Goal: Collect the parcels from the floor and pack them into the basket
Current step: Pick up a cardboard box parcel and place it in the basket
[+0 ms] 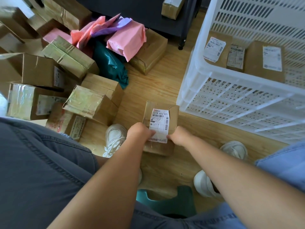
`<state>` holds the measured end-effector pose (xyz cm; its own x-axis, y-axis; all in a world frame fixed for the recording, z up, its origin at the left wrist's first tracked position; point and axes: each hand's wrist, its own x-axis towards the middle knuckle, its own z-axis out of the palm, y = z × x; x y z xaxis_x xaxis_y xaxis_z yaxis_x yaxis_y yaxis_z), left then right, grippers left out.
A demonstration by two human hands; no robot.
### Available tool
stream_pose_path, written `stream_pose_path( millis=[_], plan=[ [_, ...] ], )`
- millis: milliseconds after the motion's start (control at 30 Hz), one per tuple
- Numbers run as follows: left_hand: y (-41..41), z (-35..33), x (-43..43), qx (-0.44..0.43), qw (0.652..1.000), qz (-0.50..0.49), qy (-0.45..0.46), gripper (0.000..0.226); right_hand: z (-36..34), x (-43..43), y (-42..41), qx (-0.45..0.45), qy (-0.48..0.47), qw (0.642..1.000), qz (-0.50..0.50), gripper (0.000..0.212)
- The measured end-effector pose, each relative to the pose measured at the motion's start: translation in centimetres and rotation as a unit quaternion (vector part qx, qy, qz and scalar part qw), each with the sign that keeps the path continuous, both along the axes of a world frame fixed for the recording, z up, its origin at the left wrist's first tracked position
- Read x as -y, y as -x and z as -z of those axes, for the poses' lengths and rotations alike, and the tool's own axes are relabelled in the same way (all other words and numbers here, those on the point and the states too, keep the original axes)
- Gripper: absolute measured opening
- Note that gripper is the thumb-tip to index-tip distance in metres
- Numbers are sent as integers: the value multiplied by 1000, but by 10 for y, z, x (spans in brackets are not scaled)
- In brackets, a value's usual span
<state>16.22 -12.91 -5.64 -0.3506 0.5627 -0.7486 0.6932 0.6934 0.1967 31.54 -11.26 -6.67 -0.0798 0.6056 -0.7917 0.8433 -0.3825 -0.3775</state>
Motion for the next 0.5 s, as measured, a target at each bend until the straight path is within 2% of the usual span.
stream_pose_path(
  millis=[167,367,433,500],
  plan=[
    [3,-8,5,35,998,-53,-5,43,-18,-3,3,-24,-16,1000,2,28],
    [10,-30,-5,42,984,-144,-92,28,-49,-13,12,-99,-80,991,39,29],
    [13,-40,-7,47,975,-174,-128,41,-63,-18,17,-128,-95,986,47,25],
    [17,-51,-12,41,966,-193,-165,53,-77,-24,24,-143,-110,982,59,32]
  ],
)
